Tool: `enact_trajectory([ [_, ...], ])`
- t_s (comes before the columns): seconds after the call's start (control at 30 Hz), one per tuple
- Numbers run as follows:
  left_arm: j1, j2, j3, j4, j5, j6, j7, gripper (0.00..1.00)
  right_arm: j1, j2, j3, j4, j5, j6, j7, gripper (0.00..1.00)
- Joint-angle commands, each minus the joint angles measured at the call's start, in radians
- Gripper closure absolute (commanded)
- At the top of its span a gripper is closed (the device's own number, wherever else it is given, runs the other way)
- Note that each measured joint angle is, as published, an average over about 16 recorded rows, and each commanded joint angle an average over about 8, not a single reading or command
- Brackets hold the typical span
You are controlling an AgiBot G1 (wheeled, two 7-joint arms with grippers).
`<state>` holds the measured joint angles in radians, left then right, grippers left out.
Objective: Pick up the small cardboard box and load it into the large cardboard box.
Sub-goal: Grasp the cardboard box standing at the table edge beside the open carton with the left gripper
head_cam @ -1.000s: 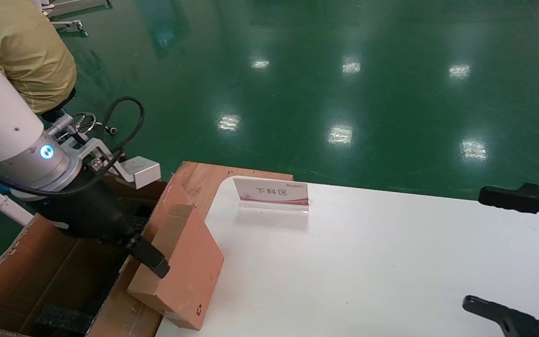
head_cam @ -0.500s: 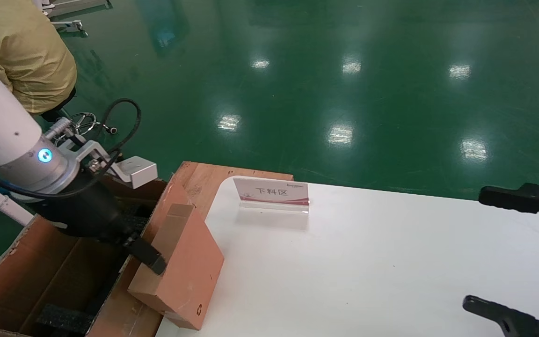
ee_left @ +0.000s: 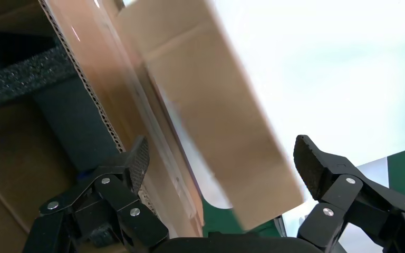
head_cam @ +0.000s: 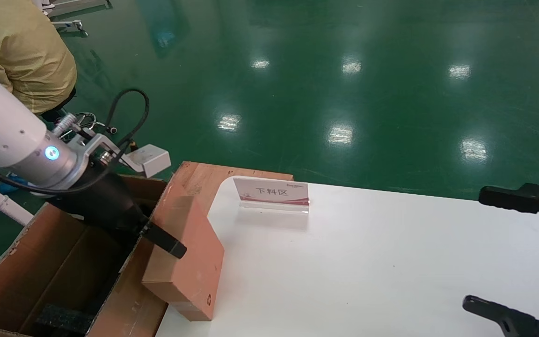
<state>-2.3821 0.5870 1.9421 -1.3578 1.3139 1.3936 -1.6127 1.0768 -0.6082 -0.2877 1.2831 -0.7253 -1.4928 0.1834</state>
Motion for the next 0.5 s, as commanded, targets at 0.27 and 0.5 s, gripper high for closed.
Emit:
enact_trajectory([
  [0.27,-0.019,-0.004,-0.009,0.0,-0.005,0.009,0.012,0.0,0.0,0.0,-0.001,0.0,0.0,0.0,0.0,0.0],
  [0.5,0.012,-0.021,-0.002,0.001,-0.002,-0.027,0.019,0.0,0.0,0.0,-0.001,0.0,0.001,0.0,-0.001,0.0],
])
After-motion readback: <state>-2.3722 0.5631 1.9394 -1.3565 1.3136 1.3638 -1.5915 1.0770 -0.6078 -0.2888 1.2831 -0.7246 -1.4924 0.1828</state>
